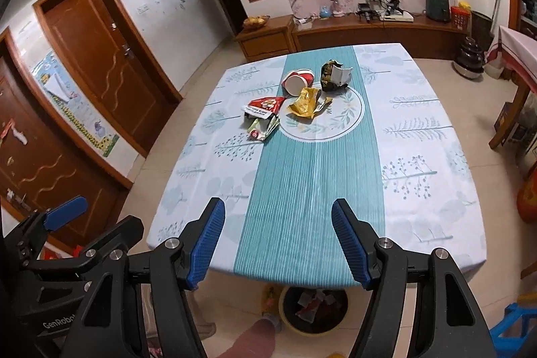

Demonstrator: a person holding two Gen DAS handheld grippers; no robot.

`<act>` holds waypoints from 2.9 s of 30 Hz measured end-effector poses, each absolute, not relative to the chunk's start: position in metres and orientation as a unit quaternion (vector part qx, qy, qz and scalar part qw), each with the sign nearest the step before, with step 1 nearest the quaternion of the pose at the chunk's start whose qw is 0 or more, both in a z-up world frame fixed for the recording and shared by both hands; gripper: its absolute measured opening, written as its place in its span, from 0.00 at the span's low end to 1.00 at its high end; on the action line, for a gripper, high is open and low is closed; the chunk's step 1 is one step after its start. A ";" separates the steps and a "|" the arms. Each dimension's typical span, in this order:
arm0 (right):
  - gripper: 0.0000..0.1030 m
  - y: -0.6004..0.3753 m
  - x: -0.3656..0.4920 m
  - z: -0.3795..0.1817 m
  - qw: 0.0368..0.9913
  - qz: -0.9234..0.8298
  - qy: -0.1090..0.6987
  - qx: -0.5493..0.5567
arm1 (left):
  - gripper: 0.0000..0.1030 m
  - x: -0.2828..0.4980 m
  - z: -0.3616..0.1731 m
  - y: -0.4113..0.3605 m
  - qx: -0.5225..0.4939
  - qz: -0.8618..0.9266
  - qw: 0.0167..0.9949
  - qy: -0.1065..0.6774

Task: Collect trash
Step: 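Raise both open grippers from the bin back toward the table, then grasp the green-white snack bag with the right gripper while the left approaches the red bag, then grasp the red snack bag with the left gripper and lift it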

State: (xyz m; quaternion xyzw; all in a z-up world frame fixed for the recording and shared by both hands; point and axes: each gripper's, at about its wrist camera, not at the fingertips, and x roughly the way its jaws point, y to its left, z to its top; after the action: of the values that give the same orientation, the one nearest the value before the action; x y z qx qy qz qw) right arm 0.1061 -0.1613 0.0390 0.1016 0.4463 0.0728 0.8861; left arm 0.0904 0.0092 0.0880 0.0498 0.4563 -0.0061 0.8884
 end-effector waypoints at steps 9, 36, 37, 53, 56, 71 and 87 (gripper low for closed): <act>0.66 -0.131 0.232 0.003 0.875 0.019 0.468 0.122 | 0.93 0.234 0.048 0.053 0.062 -0.060 0.862 0.499; 0.14 -0.067 0.441 -0.199 0.810 -0.019 0.563 0.163 | 0.91 0.444 -0.083 0.097 0.080 -0.161 0.804 0.567; 0.10 -0.066 0.442 -0.200 0.809 -0.016 0.564 0.165 | 0.91 0.446 -0.084 0.096 0.080 -0.165 0.802 0.568; 0.05 -0.124 0.392 -0.176 0.811 -0.089 0.539 0.211 | 0.91 0.460 -0.100 0.031 0.196 -0.266 0.762 0.557; 0.05 -0.124 0.390 -0.178 0.809 -0.092 0.536 0.221 | 0.91 0.453 -0.106 0.018 0.228 -0.285 0.749 0.553; 0.05 -0.121 0.388 -0.182 0.813 -0.084 0.520 0.249 | 0.91 0.489 -0.126 0.008 0.254 -0.299 0.728 0.562; 0.05 -0.120 0.393 -0.194 0.804 -0.092 0.525 0.263 | 0.37 0.529 -0.156 0.025 0.181 -0.300 0.697 0.625</act>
State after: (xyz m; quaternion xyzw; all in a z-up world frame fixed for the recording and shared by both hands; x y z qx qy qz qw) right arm 0.3933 -0.1202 -0.1942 0.2626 0.5249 -0.0921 0.8044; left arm 0.5290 0.0251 -0.1565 0.1814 0.6254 -0.2998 0.6972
